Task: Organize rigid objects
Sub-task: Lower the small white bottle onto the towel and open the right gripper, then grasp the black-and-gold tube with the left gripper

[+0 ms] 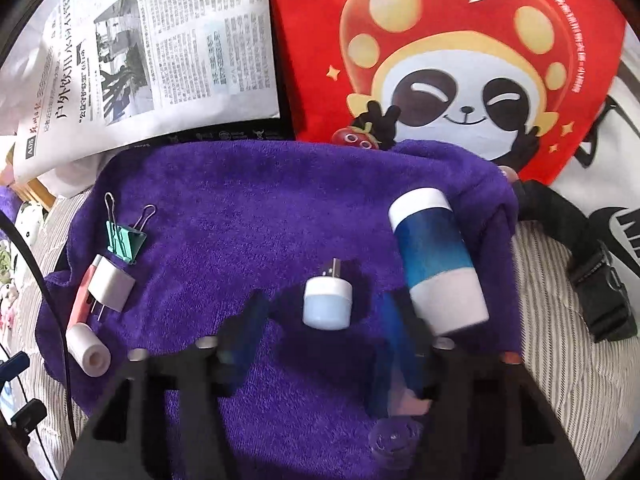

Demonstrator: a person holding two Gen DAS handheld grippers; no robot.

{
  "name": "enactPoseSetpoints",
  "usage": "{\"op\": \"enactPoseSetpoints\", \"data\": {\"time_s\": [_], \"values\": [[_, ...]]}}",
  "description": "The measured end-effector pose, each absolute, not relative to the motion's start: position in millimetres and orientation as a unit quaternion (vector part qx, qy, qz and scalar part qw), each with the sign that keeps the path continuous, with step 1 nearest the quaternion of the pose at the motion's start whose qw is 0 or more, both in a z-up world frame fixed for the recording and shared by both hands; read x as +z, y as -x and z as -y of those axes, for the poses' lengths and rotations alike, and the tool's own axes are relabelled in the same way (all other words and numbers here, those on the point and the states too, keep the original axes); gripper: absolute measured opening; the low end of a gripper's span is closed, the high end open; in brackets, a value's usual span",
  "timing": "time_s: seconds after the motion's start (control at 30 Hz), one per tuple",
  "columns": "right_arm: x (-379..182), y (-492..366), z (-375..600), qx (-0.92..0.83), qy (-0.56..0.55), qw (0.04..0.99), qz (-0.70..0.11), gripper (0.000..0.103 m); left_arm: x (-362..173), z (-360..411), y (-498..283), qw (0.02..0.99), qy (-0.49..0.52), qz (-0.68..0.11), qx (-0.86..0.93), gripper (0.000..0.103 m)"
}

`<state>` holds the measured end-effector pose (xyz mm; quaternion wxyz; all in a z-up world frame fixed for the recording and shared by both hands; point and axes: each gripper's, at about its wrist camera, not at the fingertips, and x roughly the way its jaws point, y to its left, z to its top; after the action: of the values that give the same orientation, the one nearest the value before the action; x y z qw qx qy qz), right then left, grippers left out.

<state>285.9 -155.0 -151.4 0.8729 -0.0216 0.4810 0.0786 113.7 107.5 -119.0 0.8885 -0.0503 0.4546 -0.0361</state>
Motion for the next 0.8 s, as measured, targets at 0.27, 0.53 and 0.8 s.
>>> {"op": "enactPoseSetpoints", "data": {"time_s": [0.27, 0.53, 0.8], "values": [[-115.2, -249.2, 168.2, 0.087, 0.001, 0.887, -0.454, 0.063, -114.1, -94.2, -99.7, 0.888, 0.038, -0.456, -0.045, 0.079], [-80.3, -187.7, 191.9, 0.089, 0.006, 0.903, -0.421, 0.064, -113.7, -69.7, -90.2, 0.884, 0.04, -0.458, -0.084, 0.079], [-76.4, -127.0, 219.5, 0.065, 0.027, 0.91, -0.409, 0.064, -117.2, -29.1, -90.3, 0.877, 0.032, -0.46, -0.134, 0.079]]}}
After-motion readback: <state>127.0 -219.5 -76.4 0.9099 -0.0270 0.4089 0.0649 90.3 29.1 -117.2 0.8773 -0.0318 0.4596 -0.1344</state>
